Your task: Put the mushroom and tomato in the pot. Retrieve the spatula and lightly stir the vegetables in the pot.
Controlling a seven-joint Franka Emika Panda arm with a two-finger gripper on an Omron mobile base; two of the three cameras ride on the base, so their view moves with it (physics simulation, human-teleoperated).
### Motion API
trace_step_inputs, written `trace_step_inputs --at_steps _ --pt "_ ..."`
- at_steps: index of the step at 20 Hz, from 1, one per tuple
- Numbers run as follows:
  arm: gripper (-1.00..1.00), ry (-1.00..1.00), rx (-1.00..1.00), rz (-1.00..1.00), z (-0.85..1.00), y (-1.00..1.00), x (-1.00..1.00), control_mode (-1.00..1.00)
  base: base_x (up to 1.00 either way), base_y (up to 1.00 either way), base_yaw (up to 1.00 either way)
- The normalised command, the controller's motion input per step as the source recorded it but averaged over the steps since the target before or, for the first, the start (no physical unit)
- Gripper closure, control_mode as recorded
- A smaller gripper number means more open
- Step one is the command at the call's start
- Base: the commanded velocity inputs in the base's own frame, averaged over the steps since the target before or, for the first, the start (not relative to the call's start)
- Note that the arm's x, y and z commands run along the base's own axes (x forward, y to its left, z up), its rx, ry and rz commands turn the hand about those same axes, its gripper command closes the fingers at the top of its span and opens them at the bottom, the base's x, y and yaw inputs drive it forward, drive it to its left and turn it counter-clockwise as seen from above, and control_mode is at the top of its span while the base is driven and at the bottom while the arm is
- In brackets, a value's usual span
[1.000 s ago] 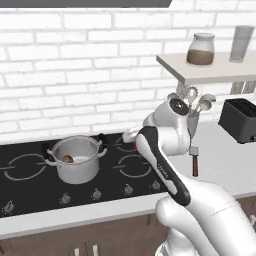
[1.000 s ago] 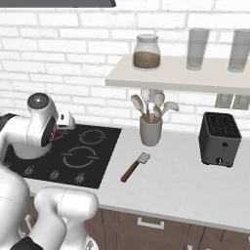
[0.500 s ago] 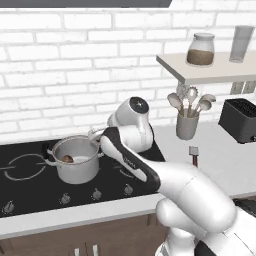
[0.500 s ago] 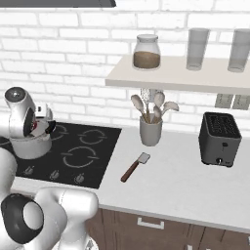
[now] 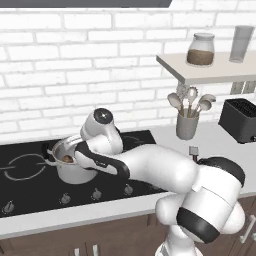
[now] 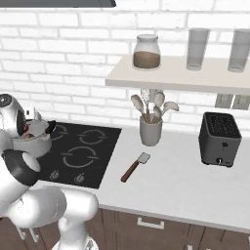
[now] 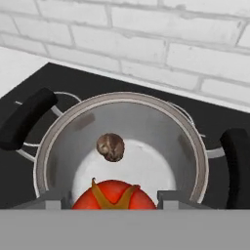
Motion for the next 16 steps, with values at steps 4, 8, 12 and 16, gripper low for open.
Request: trace_step_inputs --at_steps 4,8,12,16 --pt "1.0 0.0 -0.08 0.0 -0.48 0.11 0.31 -1.0 0.0 0.0 0.0" --pt "1.0 0.0 -0.03 0.0 -0.34 0.01 0.4 -1.0 0.0 0.0 0.0" --pt "-1.0 0.03 0.0 0.0 -0.24 0.05 0.31 -1.0 0.0 0.0 0.0" --pt "-1.0 0.01 0.0 0.0 -0.02 0.01 0.06 -1.0 0.0 0.0 0.0"
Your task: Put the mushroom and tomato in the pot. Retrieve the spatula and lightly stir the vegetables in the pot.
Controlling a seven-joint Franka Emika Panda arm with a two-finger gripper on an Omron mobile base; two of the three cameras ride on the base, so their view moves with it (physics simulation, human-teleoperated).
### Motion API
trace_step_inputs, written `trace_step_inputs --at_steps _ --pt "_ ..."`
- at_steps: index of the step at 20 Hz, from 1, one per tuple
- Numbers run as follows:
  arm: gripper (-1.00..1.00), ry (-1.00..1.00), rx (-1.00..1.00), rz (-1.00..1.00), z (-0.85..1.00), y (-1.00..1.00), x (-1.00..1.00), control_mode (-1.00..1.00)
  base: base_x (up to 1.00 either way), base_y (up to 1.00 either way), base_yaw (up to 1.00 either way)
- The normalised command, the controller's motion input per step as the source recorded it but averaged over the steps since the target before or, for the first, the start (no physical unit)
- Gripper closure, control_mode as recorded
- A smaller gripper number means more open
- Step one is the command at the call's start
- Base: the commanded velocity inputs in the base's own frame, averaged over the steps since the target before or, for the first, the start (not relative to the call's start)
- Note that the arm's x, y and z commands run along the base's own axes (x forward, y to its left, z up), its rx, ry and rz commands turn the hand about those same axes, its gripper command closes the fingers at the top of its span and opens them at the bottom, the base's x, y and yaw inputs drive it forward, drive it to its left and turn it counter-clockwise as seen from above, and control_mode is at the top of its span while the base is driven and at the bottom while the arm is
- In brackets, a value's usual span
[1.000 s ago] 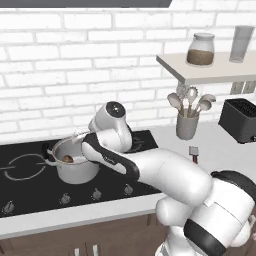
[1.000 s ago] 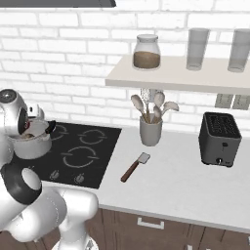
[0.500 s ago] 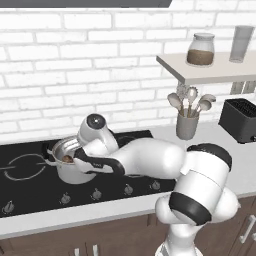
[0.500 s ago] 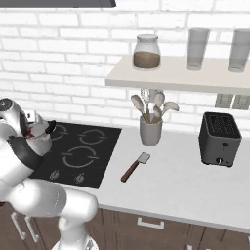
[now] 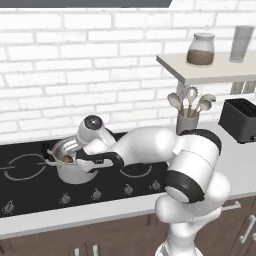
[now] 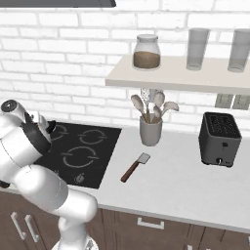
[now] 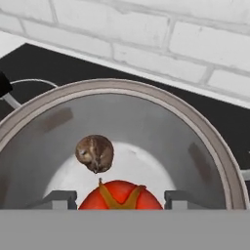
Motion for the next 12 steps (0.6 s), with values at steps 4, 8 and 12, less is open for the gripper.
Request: trace_step_inputs --at_steps 4,8,12 --pt "-1.0 -0.01 0.0 0.0 0.24 0.0 -0.03 -1.0 0.0 0.0 0.0" --pt "-1.0 -0.04 0.04 0.0 0.77 -0.09 -0.32 -1.0 0.0 0.0 0.0" --pt "-1.0 -0.03 0.15 -0.02 1.0 -0.51 -0.63 -1.0 0.0 0.0 0.0"
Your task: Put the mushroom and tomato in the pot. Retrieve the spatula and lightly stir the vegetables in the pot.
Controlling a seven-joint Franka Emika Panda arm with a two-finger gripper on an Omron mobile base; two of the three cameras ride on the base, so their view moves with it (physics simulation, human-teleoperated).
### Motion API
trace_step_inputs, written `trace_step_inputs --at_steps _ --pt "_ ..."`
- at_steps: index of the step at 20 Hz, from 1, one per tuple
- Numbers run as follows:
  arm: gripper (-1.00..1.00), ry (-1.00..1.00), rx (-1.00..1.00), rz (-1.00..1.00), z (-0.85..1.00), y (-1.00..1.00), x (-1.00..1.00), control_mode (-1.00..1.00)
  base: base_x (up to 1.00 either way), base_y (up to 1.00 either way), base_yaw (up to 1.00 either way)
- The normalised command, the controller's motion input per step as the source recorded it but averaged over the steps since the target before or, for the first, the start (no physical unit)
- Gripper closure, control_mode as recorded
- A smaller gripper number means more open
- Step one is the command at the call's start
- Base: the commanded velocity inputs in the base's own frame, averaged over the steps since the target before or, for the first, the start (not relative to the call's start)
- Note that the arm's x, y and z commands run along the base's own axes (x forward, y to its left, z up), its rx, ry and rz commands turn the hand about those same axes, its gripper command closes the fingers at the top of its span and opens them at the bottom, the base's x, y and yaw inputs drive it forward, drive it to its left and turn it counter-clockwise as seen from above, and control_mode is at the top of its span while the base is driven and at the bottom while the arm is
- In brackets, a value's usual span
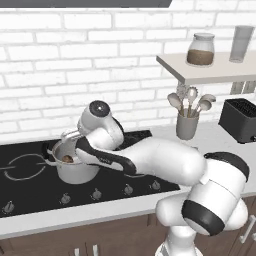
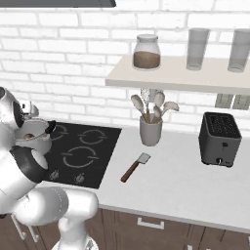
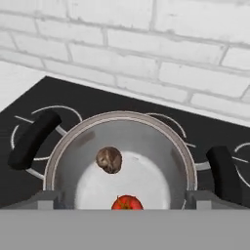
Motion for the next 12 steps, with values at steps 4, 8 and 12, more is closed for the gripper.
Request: trace_step_inputs --at_steps 4,8,12 --pt "-1.0 0.06 0.17 -0.12 0.8 -0.91 -0.2 -1.0 0.0 0.0 0.0" --pt "-1.0 0.13 0.13 -0.22 0.4 -1.0 0.0 -1.0 0.0 0.0 0.0" --pt "-1.0 0.1 0.04 -0.09 0.2 -1.0 0.16 -1.0 0.0 0.0 0.0"
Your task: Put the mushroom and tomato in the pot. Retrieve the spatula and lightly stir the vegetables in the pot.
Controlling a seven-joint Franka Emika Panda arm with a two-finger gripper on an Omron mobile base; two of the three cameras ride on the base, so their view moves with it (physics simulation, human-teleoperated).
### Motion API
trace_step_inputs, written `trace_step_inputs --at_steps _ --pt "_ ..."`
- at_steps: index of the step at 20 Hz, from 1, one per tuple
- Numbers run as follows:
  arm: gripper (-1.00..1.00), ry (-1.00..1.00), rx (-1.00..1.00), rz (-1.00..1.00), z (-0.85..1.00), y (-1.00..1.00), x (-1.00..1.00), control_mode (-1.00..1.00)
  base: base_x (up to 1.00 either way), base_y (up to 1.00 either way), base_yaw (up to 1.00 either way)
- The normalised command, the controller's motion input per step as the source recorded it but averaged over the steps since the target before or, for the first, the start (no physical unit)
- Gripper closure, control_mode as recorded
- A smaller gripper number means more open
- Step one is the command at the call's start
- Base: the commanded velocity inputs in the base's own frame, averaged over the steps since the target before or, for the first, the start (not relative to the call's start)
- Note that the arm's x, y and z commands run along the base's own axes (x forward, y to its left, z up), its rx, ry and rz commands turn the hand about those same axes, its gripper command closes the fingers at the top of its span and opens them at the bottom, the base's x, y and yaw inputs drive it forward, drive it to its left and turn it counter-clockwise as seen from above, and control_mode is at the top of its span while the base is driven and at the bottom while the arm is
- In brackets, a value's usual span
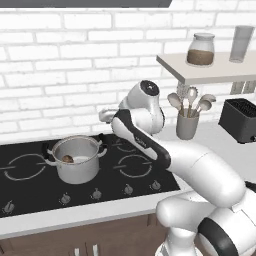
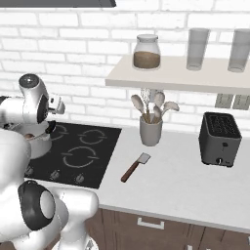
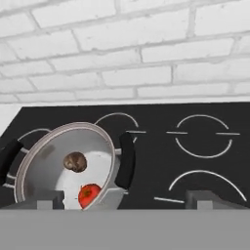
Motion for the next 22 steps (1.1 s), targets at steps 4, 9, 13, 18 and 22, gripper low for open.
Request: trace_step_inputs --at_steps 4,9,13,18,22 --pt "-1.0 0.03 -0.02 0.0 0.04 -1.0 0.3 -1.0 0.0 0.0 0.0" --pt "-1.0 0.02 -0.12 0.19 -0.03 -0.97 0.09 -1.0 0.0 0.0 0.0" --pt "-1.0 0.0 -0.23 0.5 -0.31 -0.71 -0.25 -1.0 0.0 0.0 0.0" --pt "-1.0 0.0 -0.31 0.67 -0.41 -0.4 -0.11 -1.0 0.0 0.0 0.0" --pt "-1.0 0.0 -0.37 0.79 -0.29 -0.29 0.01 -1.0 0.0 0.0 0.0"
